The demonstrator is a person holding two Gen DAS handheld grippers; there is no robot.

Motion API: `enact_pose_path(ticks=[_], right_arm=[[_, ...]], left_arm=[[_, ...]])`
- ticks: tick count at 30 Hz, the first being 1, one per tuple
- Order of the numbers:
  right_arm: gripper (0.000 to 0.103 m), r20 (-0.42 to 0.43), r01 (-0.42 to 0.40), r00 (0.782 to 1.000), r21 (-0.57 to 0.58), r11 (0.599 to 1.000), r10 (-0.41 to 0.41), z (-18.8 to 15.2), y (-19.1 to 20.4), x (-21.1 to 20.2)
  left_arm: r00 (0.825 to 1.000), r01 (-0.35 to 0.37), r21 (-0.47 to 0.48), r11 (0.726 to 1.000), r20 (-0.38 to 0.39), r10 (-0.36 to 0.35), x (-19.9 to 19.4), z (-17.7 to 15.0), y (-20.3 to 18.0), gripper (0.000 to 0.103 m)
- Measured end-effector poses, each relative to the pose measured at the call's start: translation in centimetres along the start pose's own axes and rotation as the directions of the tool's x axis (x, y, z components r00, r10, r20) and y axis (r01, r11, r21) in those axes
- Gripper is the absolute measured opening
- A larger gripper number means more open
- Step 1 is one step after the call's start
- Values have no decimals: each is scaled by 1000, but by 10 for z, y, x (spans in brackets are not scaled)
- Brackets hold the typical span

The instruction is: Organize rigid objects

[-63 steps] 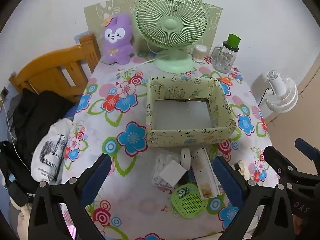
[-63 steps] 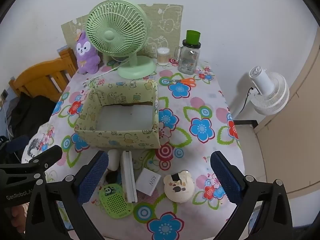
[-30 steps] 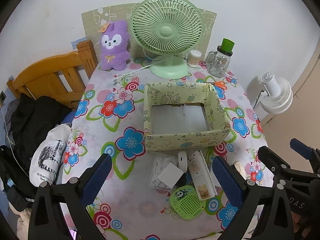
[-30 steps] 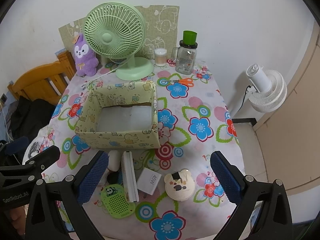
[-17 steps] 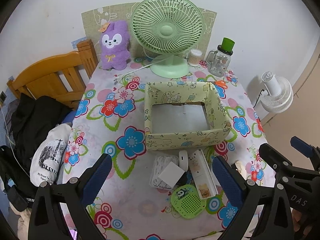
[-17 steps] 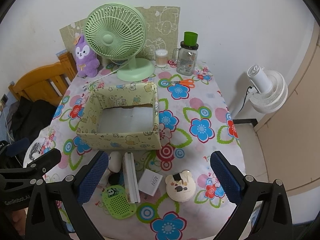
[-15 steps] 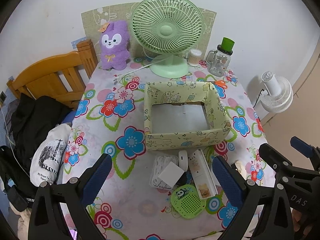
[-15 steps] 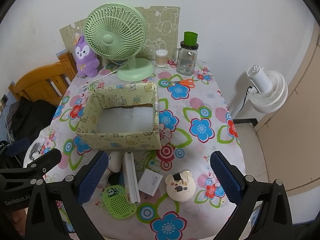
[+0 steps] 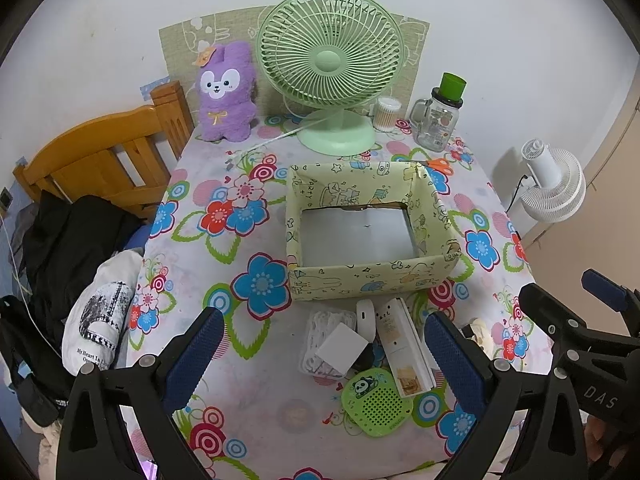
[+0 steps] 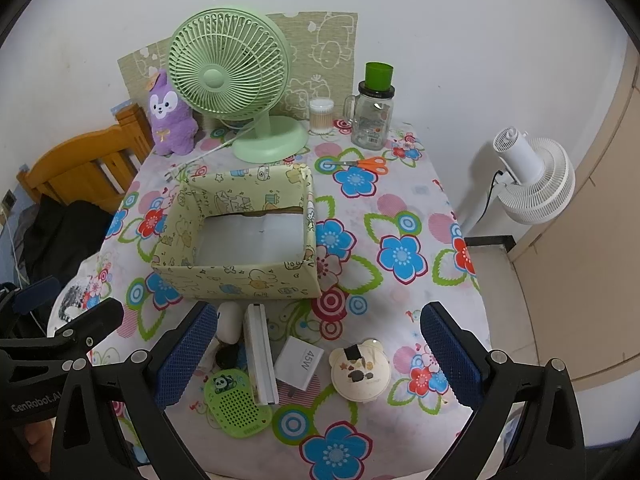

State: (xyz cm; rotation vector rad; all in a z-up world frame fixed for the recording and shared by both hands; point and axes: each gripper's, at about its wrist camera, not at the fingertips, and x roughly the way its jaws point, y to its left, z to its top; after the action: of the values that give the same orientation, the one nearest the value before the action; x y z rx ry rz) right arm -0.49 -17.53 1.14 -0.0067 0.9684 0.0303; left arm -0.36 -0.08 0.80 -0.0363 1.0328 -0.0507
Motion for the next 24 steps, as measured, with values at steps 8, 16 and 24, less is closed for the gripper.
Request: enact_pose_path(ticks=[8,16,24], right_arm=[[102,1,0,1000,1,1000,0,2,-1,-1],[102,1,4,1000,6,1000,-4,3,-5,-1],[102,-3,8,1000,11,1000,-8,1,-6,0]], left_arm=[[1000,-4,4,1000,-1,4,0,0,0,101],[1000,-4,20,1000,-2,4,1,2,-3,101],[1000,-5,25,1000,-4,5,3,2,-4,101]])
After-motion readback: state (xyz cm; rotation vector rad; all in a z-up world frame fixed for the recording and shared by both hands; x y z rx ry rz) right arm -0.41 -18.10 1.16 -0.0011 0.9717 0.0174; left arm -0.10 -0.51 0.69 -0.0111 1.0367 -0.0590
